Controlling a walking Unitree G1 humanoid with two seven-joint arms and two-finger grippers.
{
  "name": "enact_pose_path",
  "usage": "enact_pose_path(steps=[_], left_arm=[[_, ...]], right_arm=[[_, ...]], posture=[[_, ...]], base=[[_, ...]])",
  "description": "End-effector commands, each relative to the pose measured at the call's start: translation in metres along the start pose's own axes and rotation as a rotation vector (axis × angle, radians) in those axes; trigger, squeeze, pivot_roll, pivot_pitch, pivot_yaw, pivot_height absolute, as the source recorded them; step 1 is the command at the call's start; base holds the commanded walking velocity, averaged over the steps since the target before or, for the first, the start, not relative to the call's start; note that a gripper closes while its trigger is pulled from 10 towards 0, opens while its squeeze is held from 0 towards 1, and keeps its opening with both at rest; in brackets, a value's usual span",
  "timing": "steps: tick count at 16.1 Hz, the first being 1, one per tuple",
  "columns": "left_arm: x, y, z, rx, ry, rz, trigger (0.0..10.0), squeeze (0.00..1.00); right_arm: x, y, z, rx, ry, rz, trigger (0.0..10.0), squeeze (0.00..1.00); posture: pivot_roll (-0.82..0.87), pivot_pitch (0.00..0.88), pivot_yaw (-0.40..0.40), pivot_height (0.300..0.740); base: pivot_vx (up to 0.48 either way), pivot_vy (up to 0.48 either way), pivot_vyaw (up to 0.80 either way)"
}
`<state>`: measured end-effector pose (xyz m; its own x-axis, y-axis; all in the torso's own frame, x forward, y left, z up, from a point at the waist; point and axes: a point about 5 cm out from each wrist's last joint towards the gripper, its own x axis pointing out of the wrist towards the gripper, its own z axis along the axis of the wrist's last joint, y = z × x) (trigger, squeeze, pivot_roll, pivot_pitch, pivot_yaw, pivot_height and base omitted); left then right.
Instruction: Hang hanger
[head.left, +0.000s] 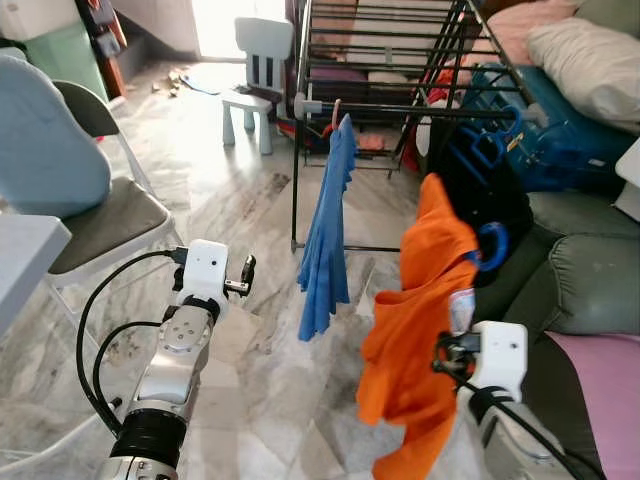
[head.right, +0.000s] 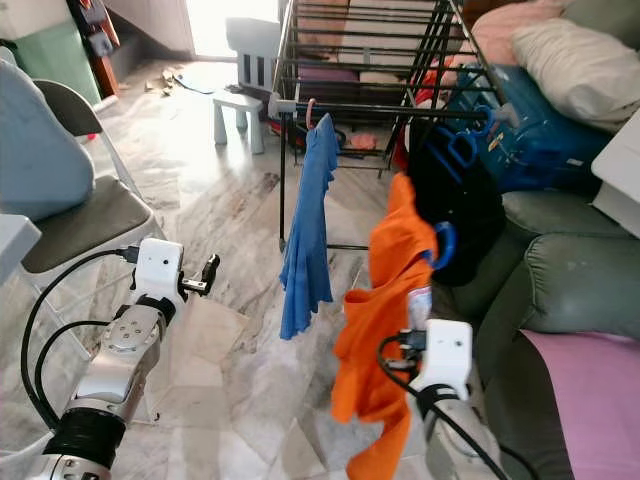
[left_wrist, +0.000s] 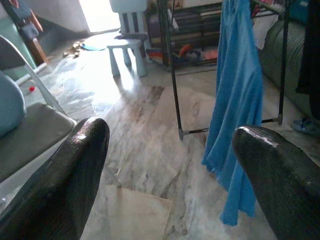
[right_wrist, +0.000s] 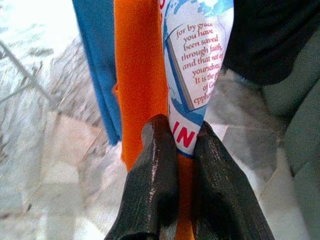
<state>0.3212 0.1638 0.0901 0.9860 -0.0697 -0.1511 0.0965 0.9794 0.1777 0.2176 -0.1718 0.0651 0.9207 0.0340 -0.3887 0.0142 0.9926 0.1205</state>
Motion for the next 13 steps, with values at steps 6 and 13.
enact_pose_path(steps=[6,13], left_arm=[[0.003,-0.002,-0.008,0.006,0.040,0.003,10.0,0.00],[0.010,-0.003,-0.005,0.009,0.039,-0.009,10.0,0.00]], right_arm=[[-0.002,0.004,-0.002,0.027,-0.014,-0.003,10.0,0.00],[0.003,0.003,0.001,0.022,-0.020,-0.005,10.0,0.00]], posture=[[0.00,0.000,-0.030,0.740],[0.00,0.000,-0.028,0.740]], base=[[0.394,0.000,0.18],[0.466,0.000,0.00]])
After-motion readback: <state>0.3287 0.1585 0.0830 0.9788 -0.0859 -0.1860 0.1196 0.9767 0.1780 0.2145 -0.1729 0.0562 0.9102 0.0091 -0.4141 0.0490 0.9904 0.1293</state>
